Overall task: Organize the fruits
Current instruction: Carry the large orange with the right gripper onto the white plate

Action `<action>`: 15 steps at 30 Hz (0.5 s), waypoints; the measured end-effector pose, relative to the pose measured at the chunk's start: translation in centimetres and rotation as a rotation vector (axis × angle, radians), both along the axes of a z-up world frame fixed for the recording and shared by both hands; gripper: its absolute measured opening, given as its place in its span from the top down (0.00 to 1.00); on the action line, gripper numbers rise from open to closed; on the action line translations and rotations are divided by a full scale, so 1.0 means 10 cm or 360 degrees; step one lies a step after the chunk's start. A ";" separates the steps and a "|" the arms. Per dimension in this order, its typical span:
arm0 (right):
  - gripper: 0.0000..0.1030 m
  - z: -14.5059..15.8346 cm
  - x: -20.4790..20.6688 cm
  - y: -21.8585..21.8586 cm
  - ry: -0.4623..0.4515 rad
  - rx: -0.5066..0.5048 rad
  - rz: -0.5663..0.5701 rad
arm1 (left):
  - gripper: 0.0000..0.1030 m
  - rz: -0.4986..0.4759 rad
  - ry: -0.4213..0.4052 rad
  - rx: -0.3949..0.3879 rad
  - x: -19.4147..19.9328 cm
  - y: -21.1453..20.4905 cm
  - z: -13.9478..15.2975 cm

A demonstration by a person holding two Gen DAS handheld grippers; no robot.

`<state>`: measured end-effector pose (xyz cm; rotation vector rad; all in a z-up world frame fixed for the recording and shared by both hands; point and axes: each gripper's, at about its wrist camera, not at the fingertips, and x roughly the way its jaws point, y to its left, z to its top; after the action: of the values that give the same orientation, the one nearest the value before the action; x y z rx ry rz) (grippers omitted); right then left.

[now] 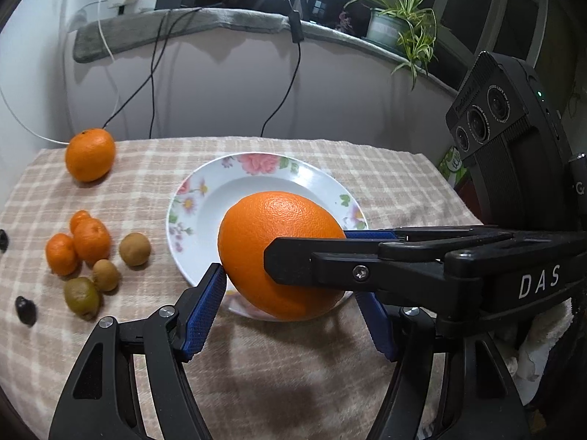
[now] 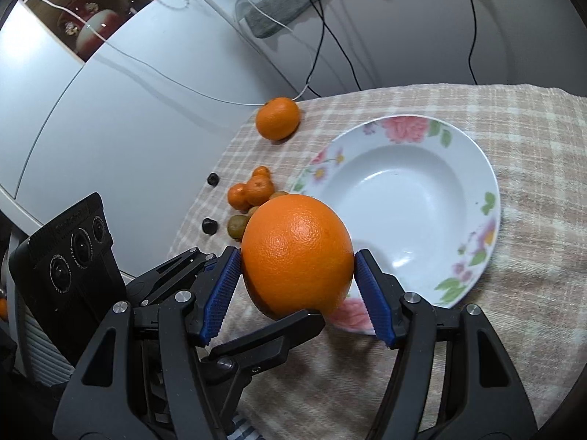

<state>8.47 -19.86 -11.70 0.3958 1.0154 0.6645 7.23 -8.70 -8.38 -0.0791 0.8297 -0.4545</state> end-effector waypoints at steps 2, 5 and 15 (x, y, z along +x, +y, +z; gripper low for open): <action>0.35 -0.04 0.03 0.00 0.0010 -0.0002 -0.0005 | 0.31 -0.0003 0.0008 0.0007 0.02 -0.02 -0.02; 0.35 -0.08 0.06 -0.01 0.0020 -0.0007 -0.0011 | 0.31 -0.0005 0.0021 0.0024 0.05 -0.04 -0.05; 0.35 -0.15 0.08 -0.02 0.0040 -0.0060 -0.0030 | 0.32 -0.0015 0.0029 0.0058 0.12 -0.09 -0.09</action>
<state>9.31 -20.02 -13.21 0.3811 1.0451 0.6241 8.41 -9.65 -9.30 -0.0456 0.8566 -0.4477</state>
